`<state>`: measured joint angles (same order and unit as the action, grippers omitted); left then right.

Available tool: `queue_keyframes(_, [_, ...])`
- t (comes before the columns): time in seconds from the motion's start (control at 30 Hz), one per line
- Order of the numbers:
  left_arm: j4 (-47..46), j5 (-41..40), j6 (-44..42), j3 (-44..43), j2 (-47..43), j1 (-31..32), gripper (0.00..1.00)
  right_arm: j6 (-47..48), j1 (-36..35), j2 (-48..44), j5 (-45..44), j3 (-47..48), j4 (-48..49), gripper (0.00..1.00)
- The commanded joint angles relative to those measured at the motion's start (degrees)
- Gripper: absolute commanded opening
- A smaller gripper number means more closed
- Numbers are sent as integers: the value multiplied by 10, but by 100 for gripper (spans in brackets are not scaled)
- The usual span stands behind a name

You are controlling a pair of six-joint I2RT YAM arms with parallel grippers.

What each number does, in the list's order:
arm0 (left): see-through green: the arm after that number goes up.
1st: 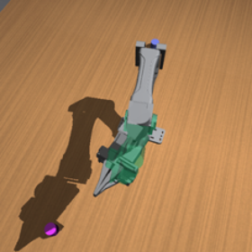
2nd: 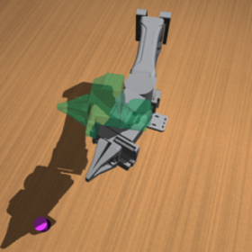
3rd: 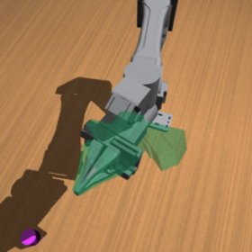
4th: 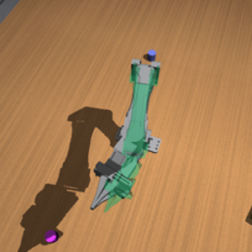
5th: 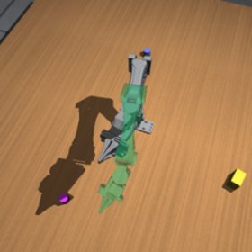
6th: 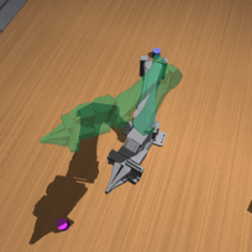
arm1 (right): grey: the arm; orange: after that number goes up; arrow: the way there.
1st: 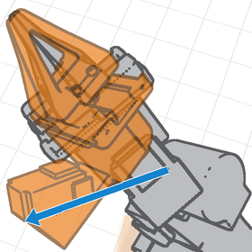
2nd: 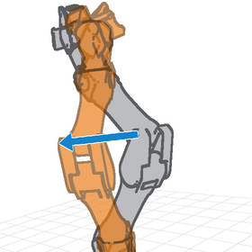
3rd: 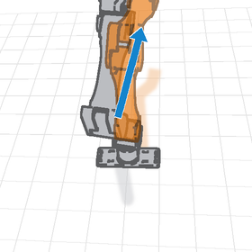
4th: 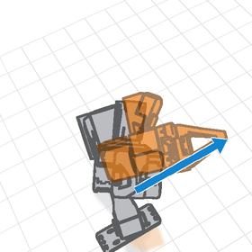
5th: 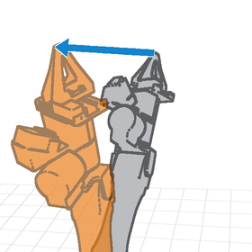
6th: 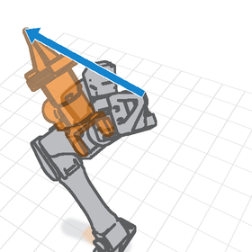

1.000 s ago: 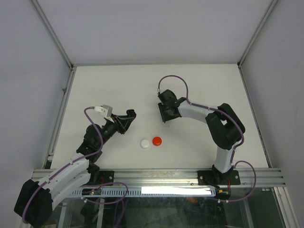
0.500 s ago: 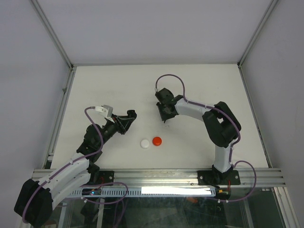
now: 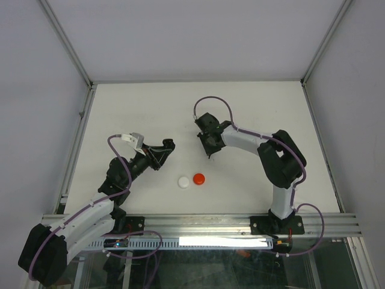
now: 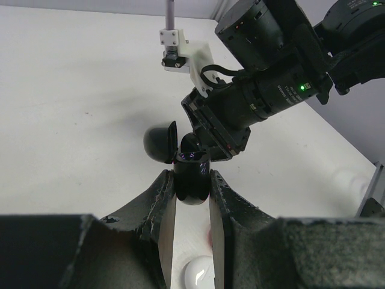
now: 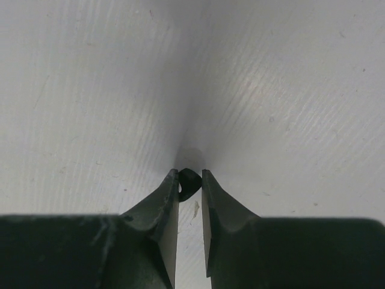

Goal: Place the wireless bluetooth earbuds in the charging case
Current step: Pick up the earbud from the center of the board.

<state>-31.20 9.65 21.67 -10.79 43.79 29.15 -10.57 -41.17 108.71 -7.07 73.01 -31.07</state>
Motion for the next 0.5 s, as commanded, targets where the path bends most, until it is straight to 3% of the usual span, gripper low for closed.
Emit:
queue_keyframes(0.0, [-72,43,-11,0,4,-4,0,30,-9,-81,5,1,-2,16])
queue_keyframes(0.2, [-140,87,-15,12,18,-4,0,65,-18,-190,7,-20,31,14])
queue_keyframes(0.47, [-183,148,-47,4,21,-4,0,107,-80,-315,-17,-30,76,12])
